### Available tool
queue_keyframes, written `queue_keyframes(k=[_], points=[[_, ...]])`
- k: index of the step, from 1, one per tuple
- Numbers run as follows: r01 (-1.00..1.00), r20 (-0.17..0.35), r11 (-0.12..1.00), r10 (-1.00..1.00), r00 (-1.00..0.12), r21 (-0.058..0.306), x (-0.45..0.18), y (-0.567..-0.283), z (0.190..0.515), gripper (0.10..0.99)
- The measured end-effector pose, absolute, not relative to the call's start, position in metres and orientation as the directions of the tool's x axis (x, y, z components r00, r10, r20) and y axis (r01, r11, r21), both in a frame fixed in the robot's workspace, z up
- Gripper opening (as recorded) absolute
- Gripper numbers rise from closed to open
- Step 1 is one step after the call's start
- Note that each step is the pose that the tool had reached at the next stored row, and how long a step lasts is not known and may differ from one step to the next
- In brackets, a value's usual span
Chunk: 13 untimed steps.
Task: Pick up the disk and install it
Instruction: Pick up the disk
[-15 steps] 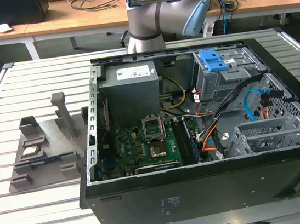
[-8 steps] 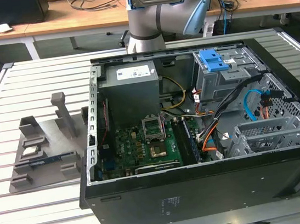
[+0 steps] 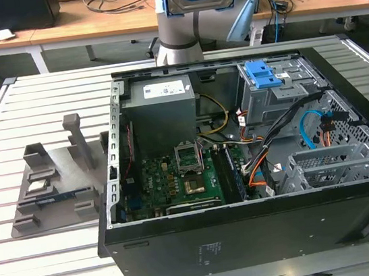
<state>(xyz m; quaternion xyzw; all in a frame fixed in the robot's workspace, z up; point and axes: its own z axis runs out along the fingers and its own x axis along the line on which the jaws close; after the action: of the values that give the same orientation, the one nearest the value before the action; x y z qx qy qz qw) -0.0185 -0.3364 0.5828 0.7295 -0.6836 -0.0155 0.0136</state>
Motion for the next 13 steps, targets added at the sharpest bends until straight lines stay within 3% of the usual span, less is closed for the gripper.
queue_keyframes(k=[13], points=[[-0.997,-0.003,-0.065,-0.998,0.065,0.041,-0.008,-0.355,0.582,0.365]])
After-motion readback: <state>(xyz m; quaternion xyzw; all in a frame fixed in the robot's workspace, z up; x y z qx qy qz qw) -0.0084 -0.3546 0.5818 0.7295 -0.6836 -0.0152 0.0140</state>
